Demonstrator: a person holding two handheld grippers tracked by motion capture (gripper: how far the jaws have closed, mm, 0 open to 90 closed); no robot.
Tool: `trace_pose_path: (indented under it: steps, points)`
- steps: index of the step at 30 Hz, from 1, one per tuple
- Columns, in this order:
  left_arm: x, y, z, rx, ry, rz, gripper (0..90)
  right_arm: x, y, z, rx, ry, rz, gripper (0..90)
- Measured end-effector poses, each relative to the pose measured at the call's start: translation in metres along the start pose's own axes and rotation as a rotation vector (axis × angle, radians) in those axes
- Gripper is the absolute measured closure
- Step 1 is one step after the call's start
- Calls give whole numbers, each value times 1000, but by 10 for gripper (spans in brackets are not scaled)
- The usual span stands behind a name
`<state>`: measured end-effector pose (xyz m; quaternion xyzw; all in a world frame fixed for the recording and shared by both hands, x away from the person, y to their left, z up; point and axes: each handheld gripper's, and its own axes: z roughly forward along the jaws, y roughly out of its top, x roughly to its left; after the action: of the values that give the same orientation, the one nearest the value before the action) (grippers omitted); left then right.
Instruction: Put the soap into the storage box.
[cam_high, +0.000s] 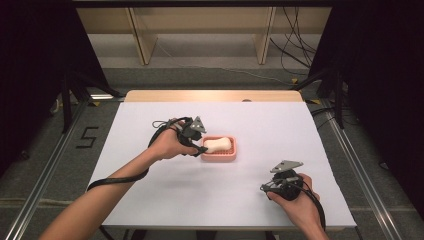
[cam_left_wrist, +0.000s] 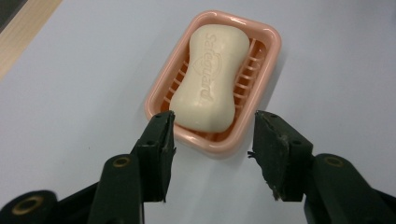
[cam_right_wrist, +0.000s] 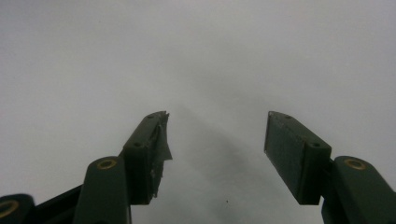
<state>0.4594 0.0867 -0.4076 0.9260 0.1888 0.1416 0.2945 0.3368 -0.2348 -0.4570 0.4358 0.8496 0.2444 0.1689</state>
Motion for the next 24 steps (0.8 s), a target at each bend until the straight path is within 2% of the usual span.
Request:
trace_pose_path:
  steps: [2,3,6,7,9,12,13,15,19,22,23,24]
  points:
    - [-4,-9,-8,-28,-3,-41,459,0,0,0,0,0,2,403]
    - [-4,-13,-12,-29,-2,-35,458,0,0,0,-2,0,3,403]
    - [-7,-22,-16,-29,2,-57,454,0,0,0,1,0,3,403]
    - [-11,-33,-20,-38,10,-91,452,0,0,0,3,0,2,403]
    - [-14,-42,-24,-46,12,-107,449,1,0,0,2,-1,0,402]
    - [-18,-58,-33,-49,14,-112,448,1,0,0,3,-1,-1,402]
    - [-20,-62,-34,-56,20,-135,448,1,0,1,3,0,0,401]
    - [-20,-67,-38,-53,16,-137,447,1,0,1,4,-1,0,401]
    - [-24,-90,-48,-54,41,-162,443,1,0,1,7,0,-5,401]
    - [-27,-105,-51,-54,41,-177,448,1,0,1,7,-2,-5,399]
    - [-27,-105,-51,-54,41,-177,452,1,0,1,7,-2,-5,399]
    - [-29,-114,-51,-59,53,-191,452,2,0,1,7,-1,-6,400]
